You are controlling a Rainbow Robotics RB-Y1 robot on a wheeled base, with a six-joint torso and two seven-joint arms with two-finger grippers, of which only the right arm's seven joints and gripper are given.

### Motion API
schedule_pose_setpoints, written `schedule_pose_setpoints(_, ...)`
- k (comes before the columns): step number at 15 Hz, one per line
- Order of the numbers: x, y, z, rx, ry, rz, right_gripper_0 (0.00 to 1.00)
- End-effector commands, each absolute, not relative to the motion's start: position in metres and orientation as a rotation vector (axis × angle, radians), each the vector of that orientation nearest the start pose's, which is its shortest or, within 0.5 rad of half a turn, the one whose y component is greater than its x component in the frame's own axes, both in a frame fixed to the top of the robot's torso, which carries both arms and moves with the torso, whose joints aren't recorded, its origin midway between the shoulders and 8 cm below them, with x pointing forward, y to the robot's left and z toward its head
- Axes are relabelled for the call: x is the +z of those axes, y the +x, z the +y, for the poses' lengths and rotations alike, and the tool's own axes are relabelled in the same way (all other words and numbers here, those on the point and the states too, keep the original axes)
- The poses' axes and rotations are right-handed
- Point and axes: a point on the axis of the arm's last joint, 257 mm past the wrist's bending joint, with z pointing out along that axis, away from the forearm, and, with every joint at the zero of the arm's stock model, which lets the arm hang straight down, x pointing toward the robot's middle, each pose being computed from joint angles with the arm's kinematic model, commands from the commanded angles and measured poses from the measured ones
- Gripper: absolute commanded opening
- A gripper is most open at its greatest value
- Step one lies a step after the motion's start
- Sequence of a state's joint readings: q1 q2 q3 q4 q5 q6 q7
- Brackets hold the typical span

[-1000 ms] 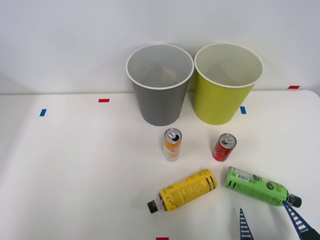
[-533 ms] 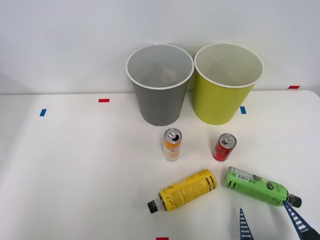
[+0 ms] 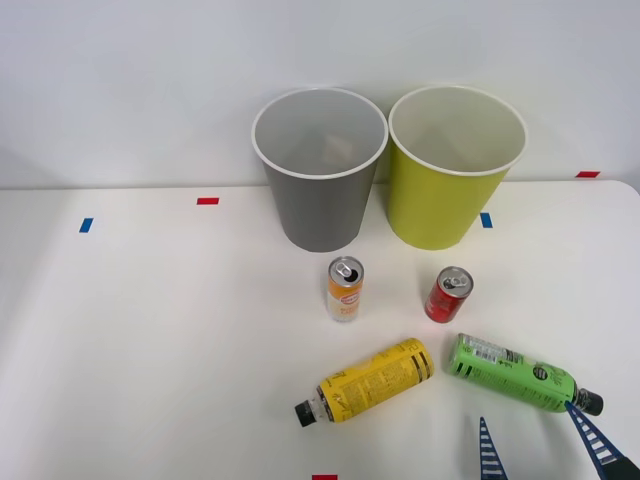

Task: Put cans in the gray bin, plastic bottles in the light green bin

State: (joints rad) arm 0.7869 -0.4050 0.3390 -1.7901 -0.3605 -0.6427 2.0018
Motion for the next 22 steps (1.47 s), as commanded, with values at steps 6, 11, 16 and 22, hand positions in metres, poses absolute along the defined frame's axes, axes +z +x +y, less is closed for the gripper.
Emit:
schedule_pose_setpoints(6, -0.2988, 0.2673, -0.2547, -0.169, -0.267, 1.554, 1.00)
schedule_pose_setpoints(11, -0.2988, 0.2673, -0.2547, -0.169, -0.267, 1.554, 1.00)
schedule_pose_setpoints(16, -0.2988, 0.2673, -0.2547, -0.169, -0.267, 1.554, 1.00)
schedule_pose_setpoints(22, -0.2988, 0.2673, -0.2547, -0.169, -0.267, 1.554, 1.00)
